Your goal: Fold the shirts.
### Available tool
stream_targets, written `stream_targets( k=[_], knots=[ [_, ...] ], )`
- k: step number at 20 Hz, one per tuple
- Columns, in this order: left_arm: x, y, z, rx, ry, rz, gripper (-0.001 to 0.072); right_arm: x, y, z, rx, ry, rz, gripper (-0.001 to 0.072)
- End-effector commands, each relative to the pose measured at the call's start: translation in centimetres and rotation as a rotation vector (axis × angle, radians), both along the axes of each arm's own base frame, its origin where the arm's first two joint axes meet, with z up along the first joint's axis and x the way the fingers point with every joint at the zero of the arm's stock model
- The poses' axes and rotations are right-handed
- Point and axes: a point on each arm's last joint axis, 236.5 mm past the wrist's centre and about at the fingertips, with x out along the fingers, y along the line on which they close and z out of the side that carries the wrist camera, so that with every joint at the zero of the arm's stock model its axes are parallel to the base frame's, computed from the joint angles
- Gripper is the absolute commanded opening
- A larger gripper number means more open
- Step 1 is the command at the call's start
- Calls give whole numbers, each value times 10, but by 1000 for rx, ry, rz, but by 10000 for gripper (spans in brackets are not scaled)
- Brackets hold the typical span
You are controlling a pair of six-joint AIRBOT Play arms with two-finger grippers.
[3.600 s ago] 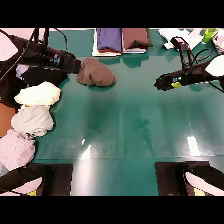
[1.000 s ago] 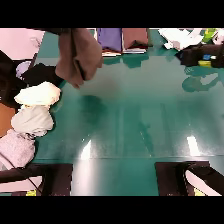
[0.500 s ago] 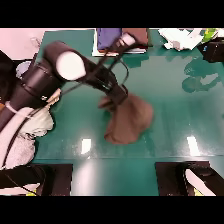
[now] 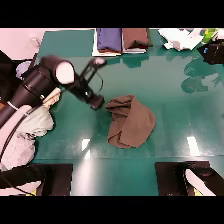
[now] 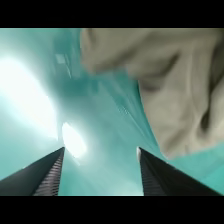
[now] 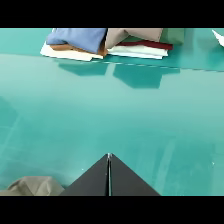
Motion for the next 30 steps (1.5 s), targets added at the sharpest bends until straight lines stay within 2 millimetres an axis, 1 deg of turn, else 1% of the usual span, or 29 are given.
stream_targets(
  k=[1, 3, 4, 6, 8, 9, 12, 13, 14, 15, 16, 18, 19, 20, 21, 22, 23, 24, 25, 26, 28, 30],
  knots=[
    [-54, -18, -56, -56, 176, 28, 550, -1, 0, -1, -1, 5, 1, 16],
    [-74, -39, -83, -100, 189, 23, 550, -1, 0, -2, -2, 9, 2, 16],
    [-81, -46, -93, -110, 187, 22, 549, -2, 0, -2, -2, 13, 4, 17],
    [-93, -52, -111, -96, 215, 30, 549, -3, 1, -4, -5, 22, 6, 16],
    [-99, -61, -121, -111, 264, 47, 550, -4, 1, -6, -5, 28, 9, 16],
    [-99, -63, -126, -110, 277, 55, 549, -4, 1, -6, -5, 28, 8, 16],
    [-102, -62, -143, -81, 308, 65, 546, -5, 1, -7, -7, 34, 10, 16],
    [-100, -61, -143, -78, 303, 63, 430, -6, 1, -8, -8, 40, 12, 17],
    [-96, -60, -140, -83, 285, 58, 145, -8, 2, -11, -10, 53, 17, 16],
    [-87, -55, -135, -82, 257, 63, 38, -11, 3, -15, -15, 76, 23, 16],
    [-75, -48, -127, -83, 224, 71, 28, -15, 3, -24, -26, 114, 31, 16],
    [-43, -28, -104, -102, 135, 120, 28, -30, 7, -53, -42, 256, 71, 16],
    [-28, -17, -92, -114, 97, 151, 28, -38, 9, -72, -48, 347, 96, 16],
    [-18, -7, -84, -127, 76, 180, 27, -44, 11, -93, -42, 429, 110, 16],
    [-11, 1, -78, -135, 65, 206, 27, -47, 13, -115, -31, 494, 108, 16],
    [-7, 8, -77, -130, 63, 217, 28, -51, 17, -139, -19, 557, 109, 16],
    [-6, 14, -78, -115, 67, 220, 28, -57, 22, -166, -8, 626, 114, 16],
    [-7, 19, -80, -94, 68, 215, 28, -64, 31, -195, -8, 695, 133, 35],
    [-8, 22, -82, -79, 67, 209, 28, -74, 39, -220, -13, 765, 155, 271],
    [-9, 23, -82, -75, 70, 207, 28, -83, 48, -245, -14, 839, 166, 524],
    [-8, 23, -82, -75, 69, 207, 28, -99, 63, -283, 0, 983, 152, 530],
    [-8, 23, -82, -75, 69, 207, 28, -107, 79, -309, -14, 1048, 174, 528]
  ],
)
